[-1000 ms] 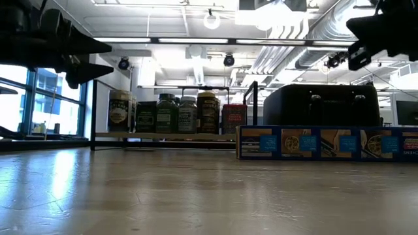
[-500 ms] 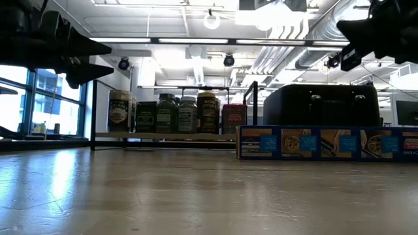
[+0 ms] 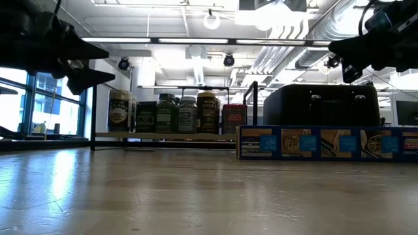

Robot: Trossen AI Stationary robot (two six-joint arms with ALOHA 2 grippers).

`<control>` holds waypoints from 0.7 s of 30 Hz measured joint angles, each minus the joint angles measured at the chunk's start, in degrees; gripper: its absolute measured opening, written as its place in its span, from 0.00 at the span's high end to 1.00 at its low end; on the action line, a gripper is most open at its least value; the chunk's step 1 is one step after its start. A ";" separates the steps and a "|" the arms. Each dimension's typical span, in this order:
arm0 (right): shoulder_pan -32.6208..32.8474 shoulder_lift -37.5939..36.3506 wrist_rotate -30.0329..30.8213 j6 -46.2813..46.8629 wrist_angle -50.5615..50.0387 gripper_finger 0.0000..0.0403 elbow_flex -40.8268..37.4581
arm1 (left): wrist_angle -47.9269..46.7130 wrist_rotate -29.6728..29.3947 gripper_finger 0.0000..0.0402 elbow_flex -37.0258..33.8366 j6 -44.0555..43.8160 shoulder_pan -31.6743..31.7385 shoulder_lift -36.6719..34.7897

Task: Shelf spices
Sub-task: Return to Home Position

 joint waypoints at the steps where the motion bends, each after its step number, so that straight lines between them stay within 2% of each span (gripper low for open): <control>1: 0.02 0.00 -0.16 0.19 0.02 1.00 0.00 | -0.10 1.14 0.18 0.00 -0.06 0.06 0.54; 5: 0.02 0.00 -0.54 0.25 0.03 1.00 0.00 | 0.46 5.91 0.24 0.00 0.12 0.15 1.93; 8: 0.02 0.00 -0.47 0.25 0.05 1.00 -0.02 | 0.52 8.71 0.35 0.00 1.67 0.15 2.00; 12: 0.02 0.00 -0.61 0.25 0.05 1.00 -0.02 | 0.55 9.60 0.59 0.00 4.18 0.15 2.00; 17: 0.04 0.00 -0.71 0.25 0.08 1.00 -0.02 | 0.71 6.58 0.93 0.00 7.30 0.13 1.95; 19: 0.03 0.00 0.65 0.24 0.08 1.00 -0.02 | 1.06 4.91 0.98 0.00 8.19 0.11 1.75; 21: 0.02 -0.02 1.38 -0.55 0.23 1.00 -0.02 | 1.97 4.35 0.95 0.00 9.44 0.09 1.18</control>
